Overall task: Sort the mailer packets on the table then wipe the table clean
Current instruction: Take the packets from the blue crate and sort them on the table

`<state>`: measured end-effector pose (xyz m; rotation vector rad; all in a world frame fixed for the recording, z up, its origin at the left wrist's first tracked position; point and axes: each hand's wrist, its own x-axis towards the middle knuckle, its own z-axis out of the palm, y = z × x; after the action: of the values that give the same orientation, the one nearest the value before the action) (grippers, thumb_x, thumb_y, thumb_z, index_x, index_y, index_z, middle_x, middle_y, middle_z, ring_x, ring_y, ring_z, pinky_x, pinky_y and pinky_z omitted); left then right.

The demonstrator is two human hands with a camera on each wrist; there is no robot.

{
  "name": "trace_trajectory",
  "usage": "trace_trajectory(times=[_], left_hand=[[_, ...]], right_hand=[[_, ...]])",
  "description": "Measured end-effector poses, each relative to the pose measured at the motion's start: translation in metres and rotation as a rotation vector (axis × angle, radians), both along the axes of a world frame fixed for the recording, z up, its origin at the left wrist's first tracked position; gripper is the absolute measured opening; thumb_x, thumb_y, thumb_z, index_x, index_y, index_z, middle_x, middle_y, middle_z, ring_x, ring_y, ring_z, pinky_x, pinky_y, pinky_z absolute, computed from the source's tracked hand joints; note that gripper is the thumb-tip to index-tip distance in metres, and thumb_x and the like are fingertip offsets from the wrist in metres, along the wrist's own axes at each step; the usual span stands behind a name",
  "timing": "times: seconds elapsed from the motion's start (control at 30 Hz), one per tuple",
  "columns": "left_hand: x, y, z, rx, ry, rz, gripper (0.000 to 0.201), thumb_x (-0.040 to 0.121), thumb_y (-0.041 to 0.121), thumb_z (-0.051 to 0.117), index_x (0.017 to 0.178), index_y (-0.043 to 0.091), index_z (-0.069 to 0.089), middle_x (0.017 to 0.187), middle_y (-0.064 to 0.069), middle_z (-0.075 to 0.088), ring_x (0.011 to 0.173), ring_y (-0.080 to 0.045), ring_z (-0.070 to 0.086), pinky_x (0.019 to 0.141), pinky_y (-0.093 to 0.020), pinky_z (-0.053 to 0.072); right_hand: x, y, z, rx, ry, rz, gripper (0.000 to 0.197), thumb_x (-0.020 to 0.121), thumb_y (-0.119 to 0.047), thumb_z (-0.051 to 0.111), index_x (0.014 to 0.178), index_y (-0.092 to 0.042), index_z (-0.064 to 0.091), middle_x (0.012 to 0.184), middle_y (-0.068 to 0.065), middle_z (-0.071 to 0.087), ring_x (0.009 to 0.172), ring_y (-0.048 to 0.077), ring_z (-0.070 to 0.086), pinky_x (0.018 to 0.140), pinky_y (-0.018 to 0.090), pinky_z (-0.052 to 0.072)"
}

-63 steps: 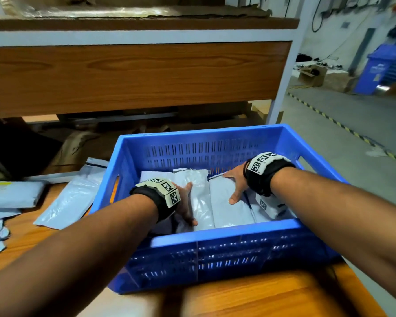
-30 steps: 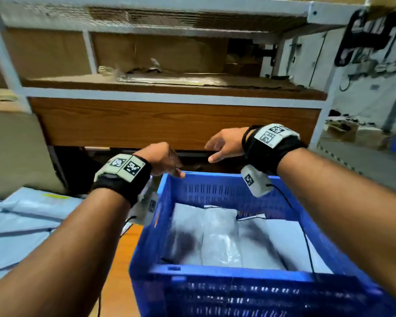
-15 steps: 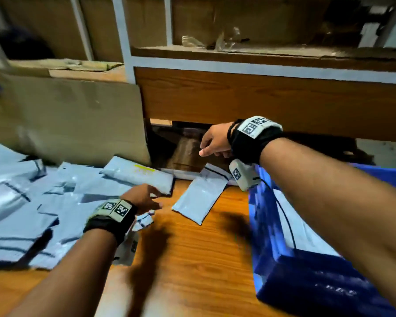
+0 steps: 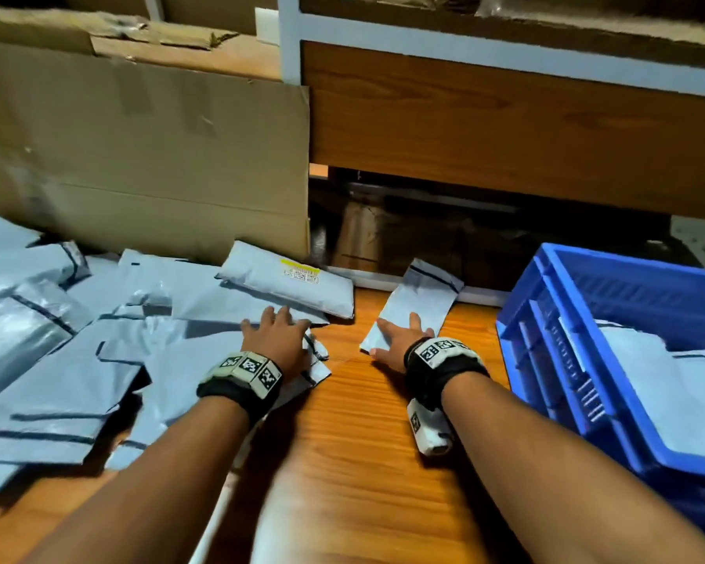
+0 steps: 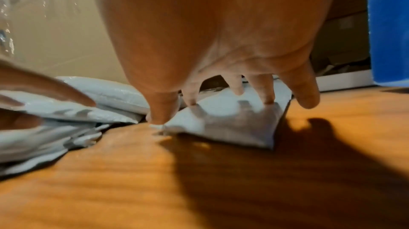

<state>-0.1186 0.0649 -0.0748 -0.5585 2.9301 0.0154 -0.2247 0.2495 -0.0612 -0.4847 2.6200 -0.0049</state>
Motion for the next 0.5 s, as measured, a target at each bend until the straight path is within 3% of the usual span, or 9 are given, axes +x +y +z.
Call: trace_trajectory(times=[0.17,0.33,0.4,0.5], left_hand=[[-0.021,-0.014,0.011,-0.095,0.128,-0.059,0.053,0.094,0.030,0.049,0.144,0.032,0.031,0.156,-0.009,0.015,0.145,-0.030,0.007,0.112,-0.059,0.013],[-0.058,-0.037,0.028,-0.176,0.101,-0.097,0.061,0.092,0.030,0.051,0.147,0.034,0.024,0.159,-0.009,0.008,0.146,-0.033,0.003,0.112,-0.061,0.006],[-0.068,-0.046,0.031,-0.179,0.038,-0.091,0.055,0.095,0.029,0.046,0.146,0.037,0.026,0.158,-0.009,0.014,0.145,-0.033,0.010,0.112,-0.061,0.009],[-0.076,-0.051,0.035,-0.210,-0.008,-0.124,0.041,0.101,0.029,0.030,0.139,0.042,0.039,0.143,-0.007,0.041,0.134,-0.031,0.034,0.108,-0.052,0.025]], right_hand=[[0.007,-0.001,-0.012,-0.071,0.023,-0.024,0.061,0.091,-0.050,0.054,0.144,-0.048,0.025,0.157,0.008,0.011,0.142,0.044,0.007,0.112,0.057,0.020],[0.013,0.008,-0.010,-0.096,0.012,-0.013,0.052,0.087,-0.054,0.056,0.135,-0.045,0.038,0.150,0.008,0.024,0.138,0.037,0.021,0.108,0.058,0.030],[0.013,0.010,-0.009,-0.103,0.021,-0.033,0.048,0.085,-0.054,0.059,0.129,-0.042,0.045,0.140,0.006,0.033,0.131,0.033,0.029,0.103,0.057,0.036],[0.012,0.016,-0.012,-0.149,0.069,-0.115,0.048,0.083,-0.047,0.067,0.125,-0.042,0.046,0.137,0.005,0.033,0.128,0.032,0.030,0.101,0.054,0.037]])
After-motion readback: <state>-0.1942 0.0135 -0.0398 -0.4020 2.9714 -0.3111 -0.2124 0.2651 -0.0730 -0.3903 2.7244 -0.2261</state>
